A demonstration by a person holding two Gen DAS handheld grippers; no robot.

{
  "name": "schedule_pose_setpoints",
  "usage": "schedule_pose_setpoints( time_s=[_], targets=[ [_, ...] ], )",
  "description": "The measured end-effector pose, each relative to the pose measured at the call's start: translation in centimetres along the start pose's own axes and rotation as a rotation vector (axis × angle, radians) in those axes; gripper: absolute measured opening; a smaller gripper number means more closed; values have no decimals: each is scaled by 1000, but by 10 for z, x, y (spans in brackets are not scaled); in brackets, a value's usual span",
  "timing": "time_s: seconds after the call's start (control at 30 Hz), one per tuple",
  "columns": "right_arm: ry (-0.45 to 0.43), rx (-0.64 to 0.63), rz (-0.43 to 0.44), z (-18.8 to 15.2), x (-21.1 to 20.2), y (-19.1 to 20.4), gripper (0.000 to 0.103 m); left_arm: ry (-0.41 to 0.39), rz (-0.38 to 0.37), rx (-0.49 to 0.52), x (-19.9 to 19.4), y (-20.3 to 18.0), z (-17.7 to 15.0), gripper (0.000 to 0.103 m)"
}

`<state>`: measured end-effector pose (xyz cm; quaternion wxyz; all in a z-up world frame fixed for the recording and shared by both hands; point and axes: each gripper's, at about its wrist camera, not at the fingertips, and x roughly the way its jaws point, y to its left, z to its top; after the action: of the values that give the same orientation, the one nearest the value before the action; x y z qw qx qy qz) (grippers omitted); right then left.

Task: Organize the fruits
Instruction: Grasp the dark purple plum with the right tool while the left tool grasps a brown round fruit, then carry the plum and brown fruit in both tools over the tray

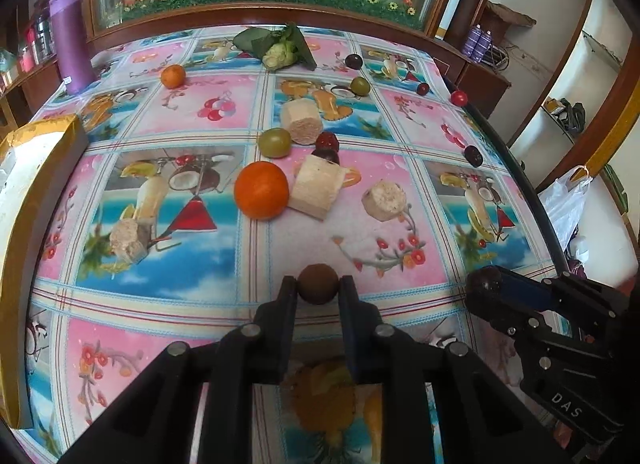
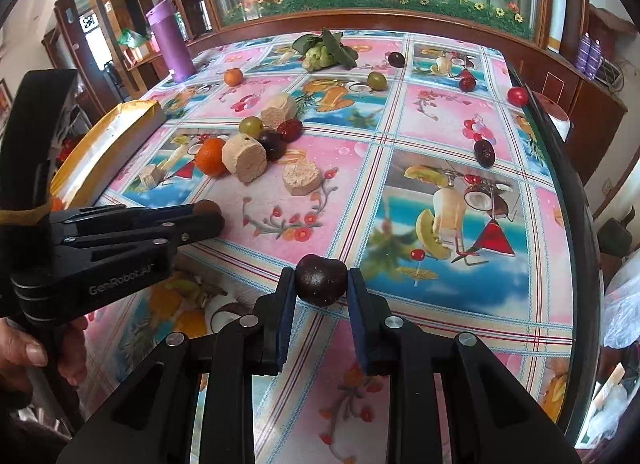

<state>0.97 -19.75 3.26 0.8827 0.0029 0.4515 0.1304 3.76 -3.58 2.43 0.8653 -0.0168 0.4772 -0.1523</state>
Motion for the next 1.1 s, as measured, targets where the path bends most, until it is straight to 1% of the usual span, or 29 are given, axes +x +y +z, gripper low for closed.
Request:
schedule_pose_setpoints(
  time_s=[0.3,0.53,0.8,1.1],
  targets=[
    [-29,-15,-8,3,-13,18,25,-37,-4,-18,-39,22,-15,24],
    [-12,-40,-3,6,-7,46,25,-67,1,-69,-60,55,-20,24],
    [-20,-133,41,24,6,106,25,-115,42,-135,-86,107,-25,24],
    [-17,-276,114,52,34,193,25,-143,129,-231,-109,182,-32,24]
  ],
)
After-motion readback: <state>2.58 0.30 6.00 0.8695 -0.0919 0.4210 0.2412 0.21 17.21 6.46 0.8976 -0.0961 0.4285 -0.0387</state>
